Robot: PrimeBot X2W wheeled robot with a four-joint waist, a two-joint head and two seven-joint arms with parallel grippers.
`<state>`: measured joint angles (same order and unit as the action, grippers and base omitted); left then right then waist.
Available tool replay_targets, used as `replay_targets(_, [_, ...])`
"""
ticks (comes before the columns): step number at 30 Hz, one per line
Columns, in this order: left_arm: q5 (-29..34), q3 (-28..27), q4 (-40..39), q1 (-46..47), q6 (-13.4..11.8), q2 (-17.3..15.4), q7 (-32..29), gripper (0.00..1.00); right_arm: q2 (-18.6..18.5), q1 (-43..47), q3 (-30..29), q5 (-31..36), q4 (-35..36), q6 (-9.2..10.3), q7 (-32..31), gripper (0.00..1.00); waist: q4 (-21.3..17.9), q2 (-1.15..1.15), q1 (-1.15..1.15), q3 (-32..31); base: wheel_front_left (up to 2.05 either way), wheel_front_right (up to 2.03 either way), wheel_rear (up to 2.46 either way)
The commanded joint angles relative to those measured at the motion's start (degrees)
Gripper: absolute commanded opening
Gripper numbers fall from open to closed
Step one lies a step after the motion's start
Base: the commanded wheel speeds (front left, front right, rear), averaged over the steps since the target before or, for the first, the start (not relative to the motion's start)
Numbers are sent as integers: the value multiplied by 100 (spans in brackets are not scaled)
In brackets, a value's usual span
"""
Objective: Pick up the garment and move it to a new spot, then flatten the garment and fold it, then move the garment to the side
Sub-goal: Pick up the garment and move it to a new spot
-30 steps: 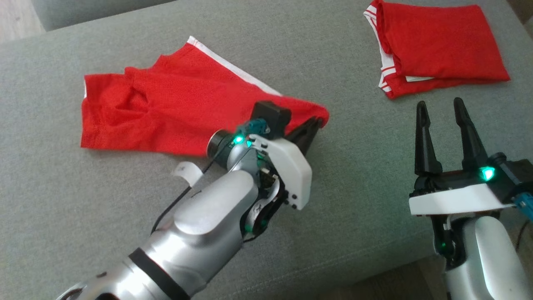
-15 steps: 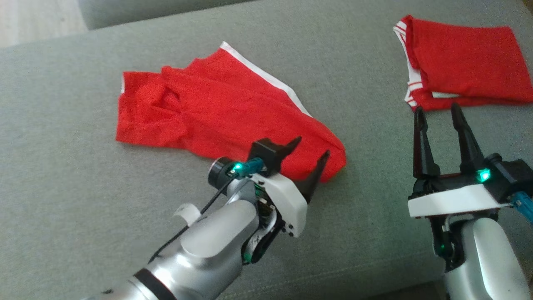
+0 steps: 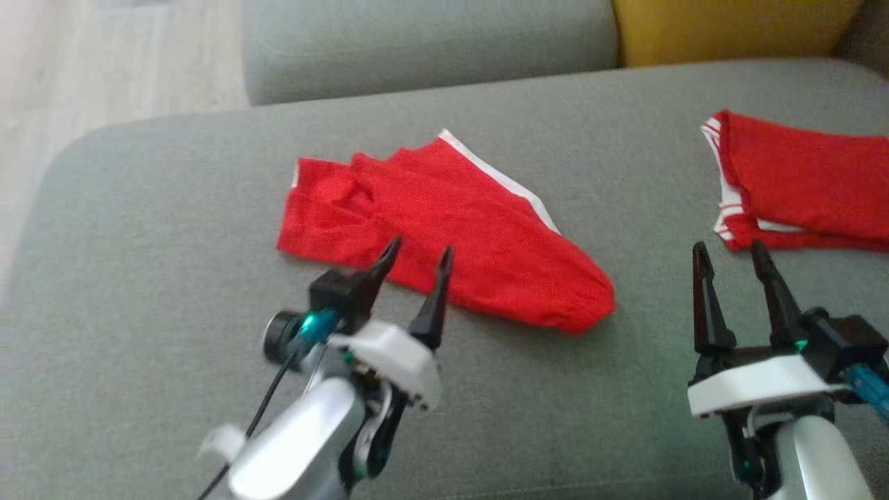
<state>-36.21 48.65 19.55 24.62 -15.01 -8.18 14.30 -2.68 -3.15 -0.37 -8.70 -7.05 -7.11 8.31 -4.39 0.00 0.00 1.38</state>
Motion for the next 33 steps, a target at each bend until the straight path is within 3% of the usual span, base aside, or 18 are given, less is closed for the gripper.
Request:
replay_targets(1, [186,-468,-375,-124,-64,-154,68,100,-20,-86,135,-28,163,-37,68,100,242,0,0,-176,0,0,0])
replay_targets(13, [881,-1669,-1335,-1558,-130,-335,69,100,-20,419,105,-83,4,-37,208,100,691,0,0,-313,0,0,0])
replay_targets(22, [1142,-2456,-1799,-2357,-63,-360,70,100,-20,719,165,-190,-166,-37,353,100,704,0,0,-347,0,0,0])
replay_targets(33, [1370,-2831,-1764,-2662,165,-136,70,100,-20,635,227,-194,-323,-37,409,100,652,0,0,-389,0,0,0])
